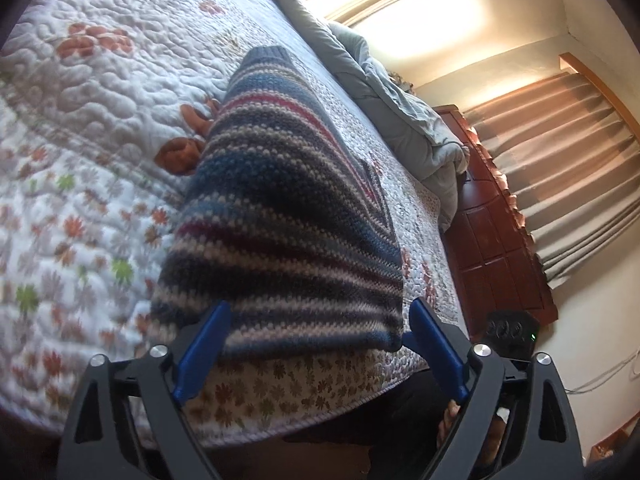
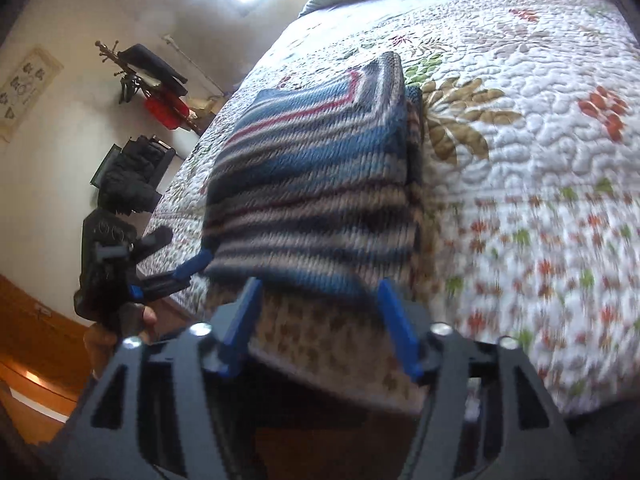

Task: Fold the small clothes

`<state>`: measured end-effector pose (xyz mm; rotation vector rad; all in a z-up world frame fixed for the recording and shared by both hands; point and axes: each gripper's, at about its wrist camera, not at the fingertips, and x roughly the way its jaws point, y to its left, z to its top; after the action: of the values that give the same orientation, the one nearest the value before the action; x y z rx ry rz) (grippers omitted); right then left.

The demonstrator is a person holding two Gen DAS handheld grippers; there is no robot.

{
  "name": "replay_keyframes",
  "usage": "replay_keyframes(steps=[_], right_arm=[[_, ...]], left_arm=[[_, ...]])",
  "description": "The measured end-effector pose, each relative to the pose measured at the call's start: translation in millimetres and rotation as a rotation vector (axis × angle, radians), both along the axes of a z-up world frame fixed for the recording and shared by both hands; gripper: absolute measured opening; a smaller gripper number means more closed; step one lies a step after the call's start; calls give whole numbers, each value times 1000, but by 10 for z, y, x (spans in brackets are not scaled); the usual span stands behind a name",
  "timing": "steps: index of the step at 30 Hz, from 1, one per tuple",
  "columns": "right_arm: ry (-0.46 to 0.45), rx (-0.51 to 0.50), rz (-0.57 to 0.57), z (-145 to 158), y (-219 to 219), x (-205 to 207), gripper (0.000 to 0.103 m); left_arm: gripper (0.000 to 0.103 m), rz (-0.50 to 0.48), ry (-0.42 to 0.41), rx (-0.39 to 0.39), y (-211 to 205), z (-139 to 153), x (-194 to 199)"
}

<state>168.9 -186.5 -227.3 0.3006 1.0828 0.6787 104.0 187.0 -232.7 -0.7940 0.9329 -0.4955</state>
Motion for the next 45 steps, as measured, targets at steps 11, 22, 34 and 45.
replay_keyframes(steps=[11, 22, 34, 45], right_arm=[[-139, -232, -79, 432, -89, -860, 91], [-384, -359, -186, 1401, -34, -1450, 100], [-424, -373, -160, 1634, 31, -1517, 100], [-404, -376, -148, 1489, 102, -1411, 100]], left_arm=[[99, 142, -135, 556, -561, 1040, -1322], [99, 218, -262, 712, -894, 1930, -1927], [99, 168, -254, 699, -1018, 2058, -1961], [99, 178, -214, 692, -1020, 1857, -1785]])
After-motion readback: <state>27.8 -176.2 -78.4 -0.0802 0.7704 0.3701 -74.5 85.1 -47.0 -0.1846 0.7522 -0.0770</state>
